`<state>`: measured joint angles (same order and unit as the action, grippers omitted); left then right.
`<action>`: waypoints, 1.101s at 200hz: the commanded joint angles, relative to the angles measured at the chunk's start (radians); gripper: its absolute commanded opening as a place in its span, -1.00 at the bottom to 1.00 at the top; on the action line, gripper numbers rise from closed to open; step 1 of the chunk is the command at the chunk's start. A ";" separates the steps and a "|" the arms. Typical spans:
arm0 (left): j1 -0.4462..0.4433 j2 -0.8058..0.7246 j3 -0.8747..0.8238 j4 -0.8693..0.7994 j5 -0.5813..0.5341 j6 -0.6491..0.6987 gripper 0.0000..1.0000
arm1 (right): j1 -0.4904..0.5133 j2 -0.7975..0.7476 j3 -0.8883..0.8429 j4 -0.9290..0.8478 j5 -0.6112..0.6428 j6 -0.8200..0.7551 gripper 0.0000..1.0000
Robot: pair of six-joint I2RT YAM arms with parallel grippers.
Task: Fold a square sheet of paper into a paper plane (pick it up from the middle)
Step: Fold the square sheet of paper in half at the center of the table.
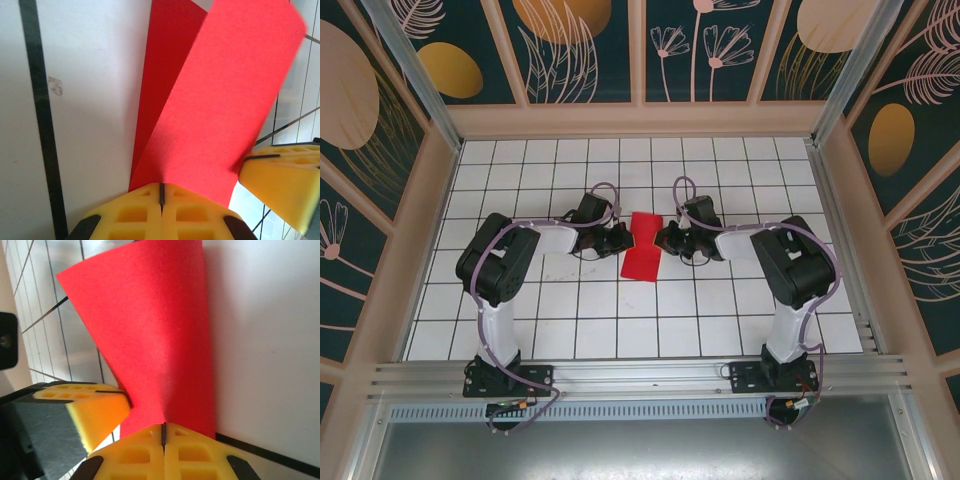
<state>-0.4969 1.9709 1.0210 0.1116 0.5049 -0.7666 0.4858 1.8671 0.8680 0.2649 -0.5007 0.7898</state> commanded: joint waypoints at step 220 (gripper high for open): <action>-0.008 0.023 -0.068 -0.112 -0.065 0.030 -1.00 | -0.049 0.110 0.200 -0.235 0.062 -0.068 -0.98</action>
<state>-0.4980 1.9633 1.0012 0.1383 0.4961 -0.7624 0.4355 1.9675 1.0336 0.1177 -0.5014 0.7586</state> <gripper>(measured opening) 0.066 0.060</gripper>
